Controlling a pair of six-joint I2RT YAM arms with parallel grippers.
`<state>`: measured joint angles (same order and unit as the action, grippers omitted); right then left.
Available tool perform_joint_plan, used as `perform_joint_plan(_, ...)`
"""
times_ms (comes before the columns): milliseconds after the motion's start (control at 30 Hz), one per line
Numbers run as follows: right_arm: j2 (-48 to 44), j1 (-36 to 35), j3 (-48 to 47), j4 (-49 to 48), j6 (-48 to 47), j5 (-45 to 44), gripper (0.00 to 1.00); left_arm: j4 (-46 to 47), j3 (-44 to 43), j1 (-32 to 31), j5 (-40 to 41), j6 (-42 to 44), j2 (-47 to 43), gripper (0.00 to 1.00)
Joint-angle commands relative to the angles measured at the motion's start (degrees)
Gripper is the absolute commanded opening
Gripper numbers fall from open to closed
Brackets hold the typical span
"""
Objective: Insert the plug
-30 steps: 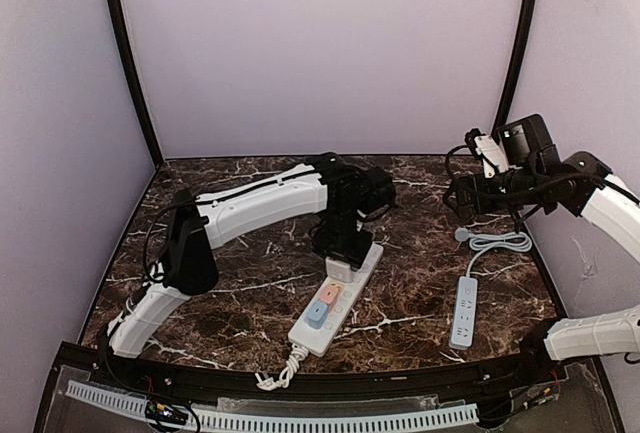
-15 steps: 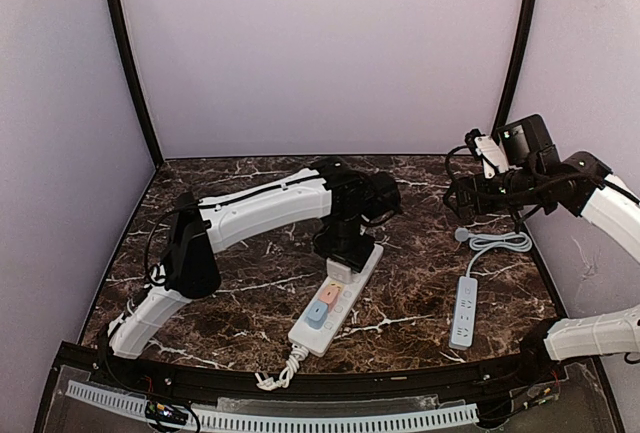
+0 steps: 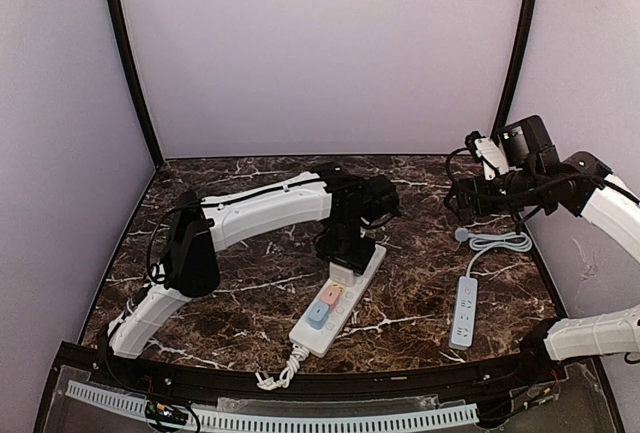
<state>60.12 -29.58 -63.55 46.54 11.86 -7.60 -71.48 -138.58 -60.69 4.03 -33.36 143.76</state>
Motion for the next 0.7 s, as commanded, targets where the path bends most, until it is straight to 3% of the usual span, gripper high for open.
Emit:
perform_joint_plan(0,0.15,0.32,-0.21,0.18,0.28,-0.53,0.99,3.19,4.56,-0.84,-6.86,0.52,8.58,0.01)
perform_joint_plan(300,0.97,0.33,-1.33,0.7,0.11,-0.92,0.99,1.12,5.23,-0.84,-2.68,3.69,9.03,0.01)
perform_joint_plan(467,1.66,0.32,-3.85,2.07,1.04,-2.12,0.99,-2.95,5.6,-0.8,5.39,4.4,7.1,0.01)
perform_joint_plan(667,1.32,0.32,-4.16,2.56,3.8,-1.21,0.99,-1.2,16.9,1.19,9.86,6.02,0.3,0.01)
